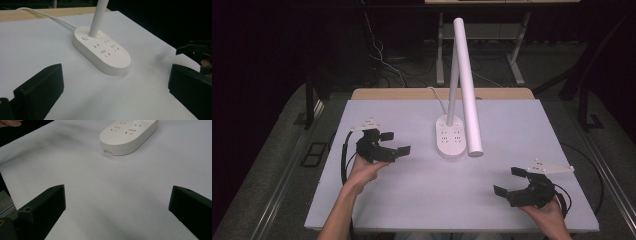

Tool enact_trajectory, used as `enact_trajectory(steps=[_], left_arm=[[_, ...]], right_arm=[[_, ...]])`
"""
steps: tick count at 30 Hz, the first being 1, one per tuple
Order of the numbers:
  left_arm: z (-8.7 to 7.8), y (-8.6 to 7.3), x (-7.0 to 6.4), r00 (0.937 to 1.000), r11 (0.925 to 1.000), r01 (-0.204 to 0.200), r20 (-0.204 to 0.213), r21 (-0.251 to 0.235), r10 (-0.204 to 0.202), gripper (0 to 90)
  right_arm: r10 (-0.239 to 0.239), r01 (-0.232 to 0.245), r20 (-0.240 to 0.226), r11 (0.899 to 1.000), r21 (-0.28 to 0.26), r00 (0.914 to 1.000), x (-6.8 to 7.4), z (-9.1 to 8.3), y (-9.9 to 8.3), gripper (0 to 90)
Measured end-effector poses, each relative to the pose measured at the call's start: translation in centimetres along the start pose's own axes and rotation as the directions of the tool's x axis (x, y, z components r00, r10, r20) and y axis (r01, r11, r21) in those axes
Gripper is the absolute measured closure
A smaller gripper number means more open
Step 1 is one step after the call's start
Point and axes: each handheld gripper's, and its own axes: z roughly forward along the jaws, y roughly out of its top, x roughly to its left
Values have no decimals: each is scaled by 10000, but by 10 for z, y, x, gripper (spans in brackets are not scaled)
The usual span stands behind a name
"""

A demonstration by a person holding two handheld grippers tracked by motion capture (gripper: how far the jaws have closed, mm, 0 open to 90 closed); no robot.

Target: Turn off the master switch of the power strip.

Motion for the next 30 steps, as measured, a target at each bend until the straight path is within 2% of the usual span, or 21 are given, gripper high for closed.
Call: enact_trajectory(steps=[9,12,24,30], left_arm=[[-8,-32,-13,9998,9998,-173,-137,21,173,0],[-13,-41,-16,9998,10000,-45,-213,46,46,0],[-21,-64,-31,9995,10000,13,-300,25,-12,0],[-23,-69,-35,9995,9999,-108,-283,6,108,0]], right_arm=[[-7,7,17,10000,3,10000,1,-1,0,4],[-3,3,14,10000,2,10000,1,-1,0,4],[-20,20,-37,10000,41,10000,3,0,0,4],[-57,58,-60,10000,80,10000,4,1,0,4]])
